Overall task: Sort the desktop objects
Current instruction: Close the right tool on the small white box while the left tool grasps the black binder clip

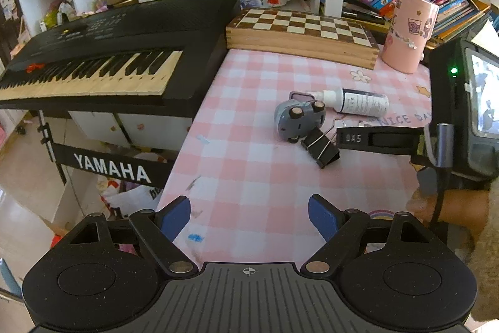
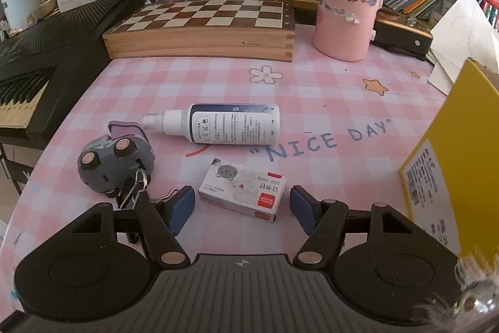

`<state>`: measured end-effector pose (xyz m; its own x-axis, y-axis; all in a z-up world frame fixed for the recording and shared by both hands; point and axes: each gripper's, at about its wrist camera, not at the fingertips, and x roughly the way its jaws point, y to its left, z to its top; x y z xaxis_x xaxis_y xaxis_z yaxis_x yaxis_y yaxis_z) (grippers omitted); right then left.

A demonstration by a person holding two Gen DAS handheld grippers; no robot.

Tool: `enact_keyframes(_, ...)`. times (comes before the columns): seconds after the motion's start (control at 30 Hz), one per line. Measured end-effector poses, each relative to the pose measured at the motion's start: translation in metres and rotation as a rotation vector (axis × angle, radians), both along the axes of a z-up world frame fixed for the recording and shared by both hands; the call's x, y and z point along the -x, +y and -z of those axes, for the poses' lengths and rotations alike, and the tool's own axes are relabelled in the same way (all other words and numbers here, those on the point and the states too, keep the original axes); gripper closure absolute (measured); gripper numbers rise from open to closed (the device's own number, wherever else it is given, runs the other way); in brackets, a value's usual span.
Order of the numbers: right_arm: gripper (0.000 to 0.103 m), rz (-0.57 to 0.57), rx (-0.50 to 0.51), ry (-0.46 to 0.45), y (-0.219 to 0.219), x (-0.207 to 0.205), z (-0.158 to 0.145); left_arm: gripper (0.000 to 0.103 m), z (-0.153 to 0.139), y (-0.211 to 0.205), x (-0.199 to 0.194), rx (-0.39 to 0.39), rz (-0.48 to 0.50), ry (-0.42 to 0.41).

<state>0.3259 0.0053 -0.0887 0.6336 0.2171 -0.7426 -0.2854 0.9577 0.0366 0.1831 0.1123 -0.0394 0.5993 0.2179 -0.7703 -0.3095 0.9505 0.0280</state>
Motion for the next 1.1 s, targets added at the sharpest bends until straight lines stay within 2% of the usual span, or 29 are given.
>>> enact_keyframes(0.1, 0.038, -0.011, 0.005, -0.014, 0.002, -0.002, 0.002, 0.018, 0.001, -0.001, -0.004, 0.002, 0.009, 0.000)
enact_keyframes(0.13, 0.045, -0.014, 0.008, -0.019, 0.002, -0.003, 0.002, 0.018, 0.001, -0.001, -0.006, 0.003, 0.012, -0.001)
enact_keyframes(0.4, 0.046, -0.017, -0.021, 0.006, -0.024, -0.005, -0.003, 0.019, 0.008, -0.008, -0.028, 0.031, 0.093, -0.030)
enact_keyframes(0.47, 0.046, -0.013, -0.021, 0.011, -0.034, -0.005, -0.005, 0.023, 0.012, -0.014, -0.036, 0.026, 0.134, -0.033)
enact_keyframes(0.53, 0.045, -0.003, -0.023, 0.010, -0.042, -0.005, -0.007, 0.036, 0.017, -0.020, -0.047, 0.025, 0.174, -0.029)
enact_keyframes(0.63, 0.045, 0.005, -0.019, -0.001, -0.053, -0.003, -0.011, 0.043, 0.026, -0.026, -0.063, 0.026, 0.212, -0.020)
enact_keyframes(0.9, 0.045, -0.048, -0.033, -0.031, -0.063, 0.009, -0.022, 0.043, 0.043, -0.031, -0.092, 0.009, 0.272, -0.017)
enact_keyframes(1.1, 0.045, -0.057, -0.036, -0.013, -0.069, 0.007, -0.021, 0.044, 0.051, -0.031, -0.104, 0.006, 0.307, -0.004)
